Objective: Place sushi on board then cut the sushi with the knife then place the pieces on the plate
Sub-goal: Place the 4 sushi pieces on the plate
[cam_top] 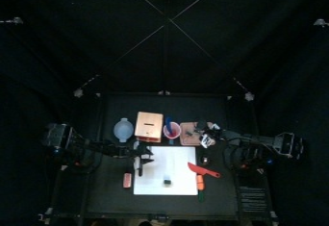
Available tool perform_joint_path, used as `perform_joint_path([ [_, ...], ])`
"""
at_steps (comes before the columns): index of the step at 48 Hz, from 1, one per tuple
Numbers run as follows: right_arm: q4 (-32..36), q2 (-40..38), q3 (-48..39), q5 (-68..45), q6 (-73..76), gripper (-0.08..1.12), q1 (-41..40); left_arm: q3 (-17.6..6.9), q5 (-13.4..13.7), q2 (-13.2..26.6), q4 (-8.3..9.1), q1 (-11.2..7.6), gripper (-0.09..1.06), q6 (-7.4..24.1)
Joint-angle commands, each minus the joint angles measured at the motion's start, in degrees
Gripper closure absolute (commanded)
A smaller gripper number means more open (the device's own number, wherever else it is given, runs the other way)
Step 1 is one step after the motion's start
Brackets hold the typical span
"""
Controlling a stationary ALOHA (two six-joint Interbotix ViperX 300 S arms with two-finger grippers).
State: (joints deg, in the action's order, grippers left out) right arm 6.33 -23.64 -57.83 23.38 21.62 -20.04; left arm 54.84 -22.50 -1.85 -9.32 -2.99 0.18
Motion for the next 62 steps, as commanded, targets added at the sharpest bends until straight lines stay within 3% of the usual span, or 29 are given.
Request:
perform_joint_path([
  [1,-3.34,-0.62,3.87,-1.93,-0.09,0.25,7.82,-1.49,-0.26,-0.26,-0.09,0.09,0.20,-0.09],
  [9,-3.78,4.31,10.02,-8.88,-0.26,0.25,21.97,-1.58,-0.26,-0.26,-0.09,0.18,0.20,-0.09],
  [18,-3.25,11.87,16.70,-12.92,-0.18,0.25,31.11,-1.67,-0.18,-0.35,-0.09,0.09,0.20,-0.09],
  [40,-3.08,26.72,25.75,-11.95,-0.44,0.23,35.24,-1.58,0.00,-0.35,-0.62,-0.26,0.20,-0.09],
  [62,-3.16,33.05,31.55,-9.05,-0.44,0.23,36.83,-1.32,0.26,-0.26,-0.62,-0.18,0.20,0.00],
])
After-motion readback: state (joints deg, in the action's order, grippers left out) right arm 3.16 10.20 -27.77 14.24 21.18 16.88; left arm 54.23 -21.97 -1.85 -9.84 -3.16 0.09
